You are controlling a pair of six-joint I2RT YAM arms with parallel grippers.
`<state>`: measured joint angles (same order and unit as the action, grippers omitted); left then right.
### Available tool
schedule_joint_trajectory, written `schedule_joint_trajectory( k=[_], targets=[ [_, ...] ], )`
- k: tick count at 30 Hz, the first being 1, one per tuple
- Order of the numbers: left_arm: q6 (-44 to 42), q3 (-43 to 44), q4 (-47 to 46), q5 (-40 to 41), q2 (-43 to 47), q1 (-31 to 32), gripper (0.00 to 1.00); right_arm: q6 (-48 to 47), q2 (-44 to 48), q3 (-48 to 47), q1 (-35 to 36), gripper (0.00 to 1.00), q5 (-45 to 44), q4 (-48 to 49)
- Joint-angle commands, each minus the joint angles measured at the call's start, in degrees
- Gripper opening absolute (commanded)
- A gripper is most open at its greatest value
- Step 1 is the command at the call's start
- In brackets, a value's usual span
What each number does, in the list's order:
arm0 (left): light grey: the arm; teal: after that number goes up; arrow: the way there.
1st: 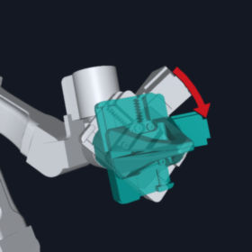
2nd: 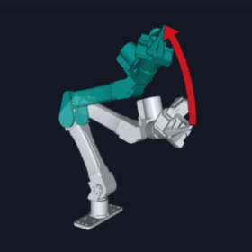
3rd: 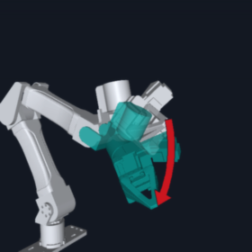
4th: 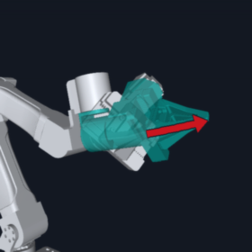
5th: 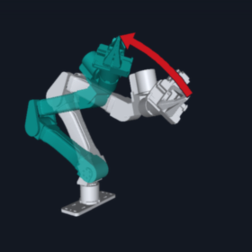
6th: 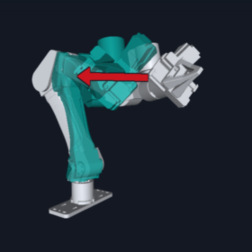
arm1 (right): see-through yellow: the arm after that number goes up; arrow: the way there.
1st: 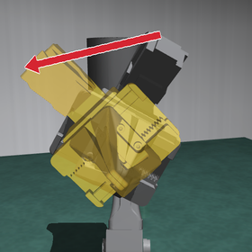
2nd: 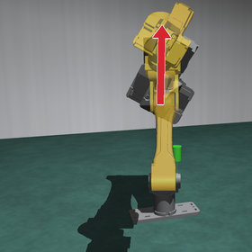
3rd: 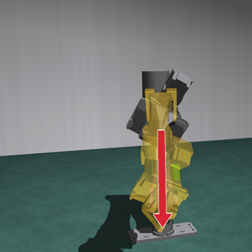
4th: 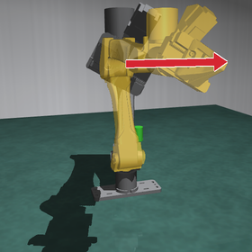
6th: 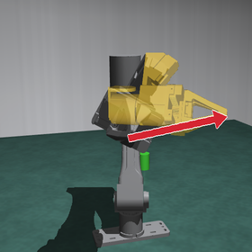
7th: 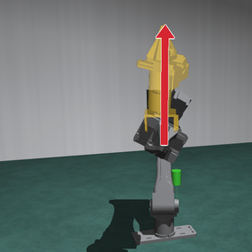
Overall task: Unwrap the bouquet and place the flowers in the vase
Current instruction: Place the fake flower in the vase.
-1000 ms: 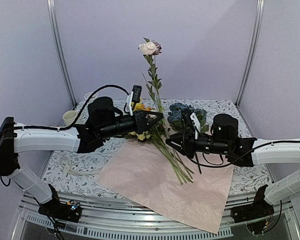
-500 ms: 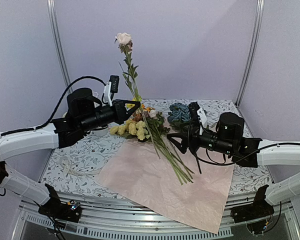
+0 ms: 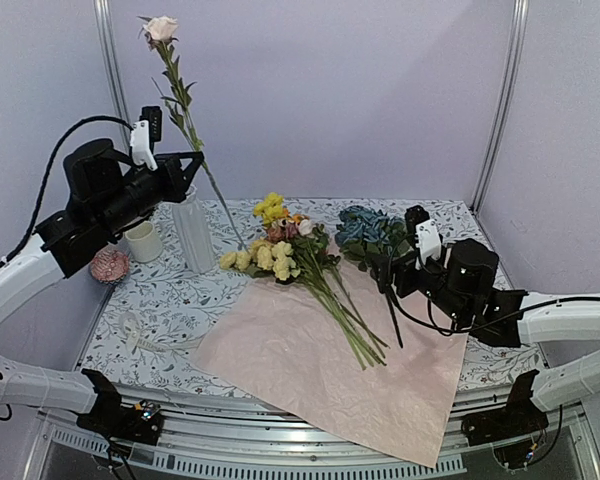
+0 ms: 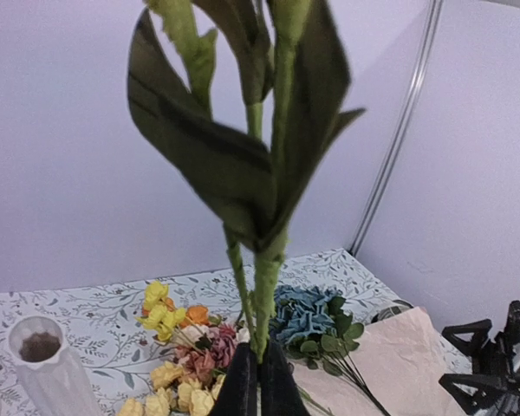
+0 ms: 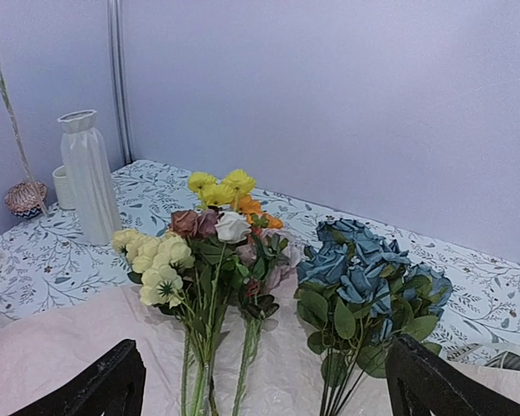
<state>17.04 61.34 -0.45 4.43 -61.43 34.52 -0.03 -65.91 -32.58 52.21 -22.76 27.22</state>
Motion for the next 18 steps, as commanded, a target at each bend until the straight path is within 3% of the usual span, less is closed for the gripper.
schedule_joint_trajectory(
  k=[1, 6, 18],
  targets=[
    [-3.3, 3.3, 4.5, 3.1, 1.1, -3.2, 0.0, -2.7, -3.2, 3.6, -0.5, 0.99, -8.1, 9.0],
    [-4.2, 6.5, 5.8, 3.2, 1.0, -5.8, 0.0, -1.6, -7.6, 6.2, -1.0, 0.99, -10.3, 14.2],
    [-7.5, 11.4, 7.4, 7.0, 1.1, -8.3, 0.0, -0.9, -9.8, 6.1, -1.6, 0.99, -10.2, 15.4]
  ],
)
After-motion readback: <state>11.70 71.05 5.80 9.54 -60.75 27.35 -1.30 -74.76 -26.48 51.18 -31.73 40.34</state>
